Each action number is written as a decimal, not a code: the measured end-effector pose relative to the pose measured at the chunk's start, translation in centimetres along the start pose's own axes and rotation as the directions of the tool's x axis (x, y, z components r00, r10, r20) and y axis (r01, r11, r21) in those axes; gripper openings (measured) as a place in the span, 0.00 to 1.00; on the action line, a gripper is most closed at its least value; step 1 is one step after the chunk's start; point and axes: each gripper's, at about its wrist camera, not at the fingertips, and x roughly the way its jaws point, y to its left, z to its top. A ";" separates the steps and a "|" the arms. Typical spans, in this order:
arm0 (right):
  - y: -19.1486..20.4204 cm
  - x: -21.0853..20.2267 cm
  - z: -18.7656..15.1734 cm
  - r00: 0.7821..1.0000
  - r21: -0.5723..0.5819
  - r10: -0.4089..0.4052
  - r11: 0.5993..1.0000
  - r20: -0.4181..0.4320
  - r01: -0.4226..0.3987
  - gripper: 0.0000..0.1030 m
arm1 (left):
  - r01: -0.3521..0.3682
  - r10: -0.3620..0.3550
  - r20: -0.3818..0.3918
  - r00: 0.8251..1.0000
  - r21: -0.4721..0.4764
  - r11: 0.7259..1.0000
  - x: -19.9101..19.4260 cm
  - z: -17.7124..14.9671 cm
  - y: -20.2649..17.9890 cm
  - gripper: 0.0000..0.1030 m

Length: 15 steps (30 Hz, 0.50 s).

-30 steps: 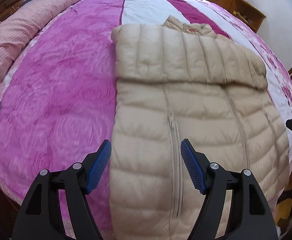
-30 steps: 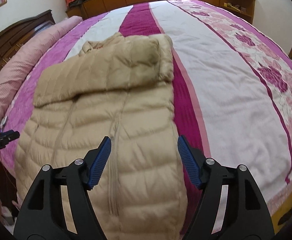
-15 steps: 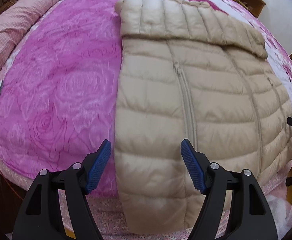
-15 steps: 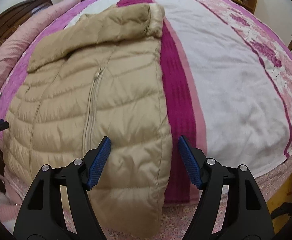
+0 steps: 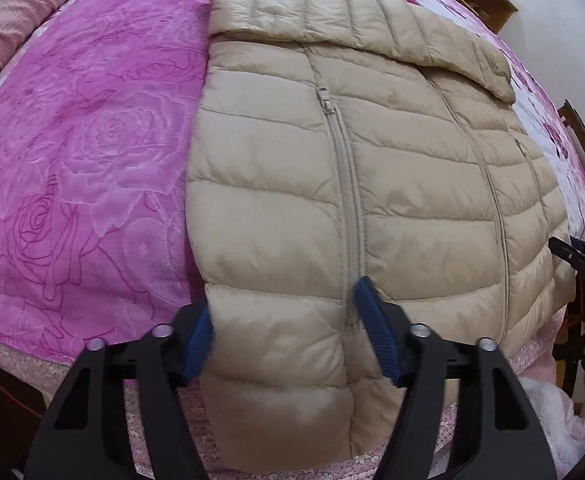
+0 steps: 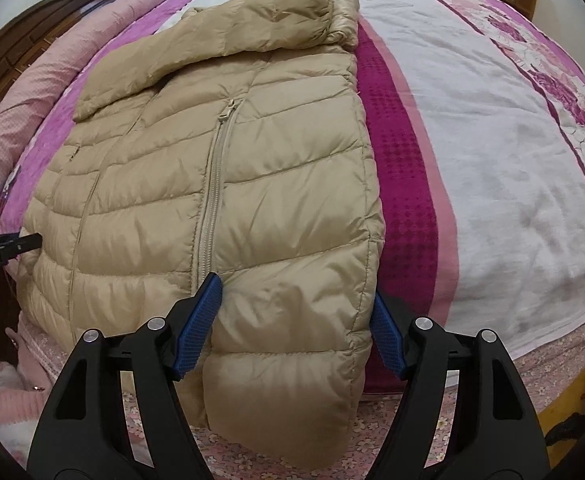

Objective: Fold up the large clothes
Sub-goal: 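Lower both grippers to the jacket hem and grasp it with the right gripper, then lift the hem with both grippers and fold it up toward the collar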

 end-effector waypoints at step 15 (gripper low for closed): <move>1.6 -6.2 0.3 0.993 -0.032 0.083 0.996 0.085 -0.080 0.10 | 0.042 -0.047 0.030 0.998 0.152 0.988 -6.3 -0.3 -3.1 0.14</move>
